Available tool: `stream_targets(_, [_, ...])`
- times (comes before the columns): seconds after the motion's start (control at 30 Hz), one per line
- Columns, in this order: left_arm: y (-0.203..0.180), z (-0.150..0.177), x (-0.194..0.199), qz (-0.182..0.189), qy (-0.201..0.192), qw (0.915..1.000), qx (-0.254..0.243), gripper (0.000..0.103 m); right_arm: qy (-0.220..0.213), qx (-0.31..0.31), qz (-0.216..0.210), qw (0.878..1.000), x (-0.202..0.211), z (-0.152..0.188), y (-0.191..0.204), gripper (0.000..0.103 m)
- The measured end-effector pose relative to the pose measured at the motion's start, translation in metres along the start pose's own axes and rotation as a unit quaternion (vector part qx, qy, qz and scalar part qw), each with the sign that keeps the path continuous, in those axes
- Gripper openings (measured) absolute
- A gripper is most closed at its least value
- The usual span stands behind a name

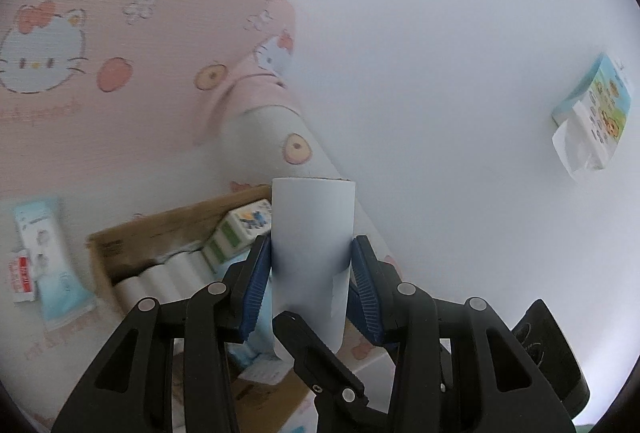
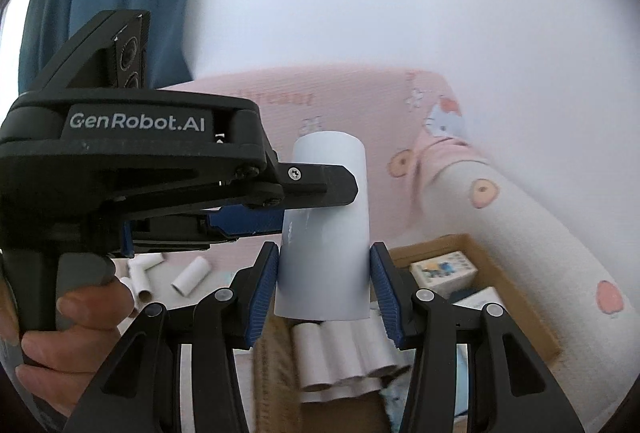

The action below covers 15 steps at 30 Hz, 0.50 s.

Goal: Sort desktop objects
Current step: 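Carry the held tube toward the cardboard box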

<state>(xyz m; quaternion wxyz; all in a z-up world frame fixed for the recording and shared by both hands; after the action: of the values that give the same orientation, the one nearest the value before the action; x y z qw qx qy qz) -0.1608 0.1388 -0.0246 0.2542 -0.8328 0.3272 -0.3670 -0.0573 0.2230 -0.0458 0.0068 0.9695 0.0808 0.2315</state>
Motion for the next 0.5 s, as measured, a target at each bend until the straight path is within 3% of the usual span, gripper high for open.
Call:
stream_targets(0.27, [-0.013,0.001,-0.032,0.019,0.024,0.9995,0.004,0.045,0.005,-0.013,0.027,1.0,0.004,-0.002,-0.032,0.044])
stream_targets(0.5, [0.003,0.006,-0.059,-0.001,0.052,0.9983,0.025,0.045,0.04,-0.031,0.02,0.999,-0.009,0.005,-0.049,0.044])
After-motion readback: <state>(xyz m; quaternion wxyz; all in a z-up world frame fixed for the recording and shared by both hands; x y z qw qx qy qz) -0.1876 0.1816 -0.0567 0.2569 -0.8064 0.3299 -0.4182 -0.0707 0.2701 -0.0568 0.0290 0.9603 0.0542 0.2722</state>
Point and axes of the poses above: each gripper's, at about its wrist camera, not at the fingertips, and x roughly against the way its jaws point, y to its left, z to its underside, the point moved 2 cm from there along -x, roughly the way its jaws point, and after that the axes turned 2 degrees about -x, right-handed, at the moved point
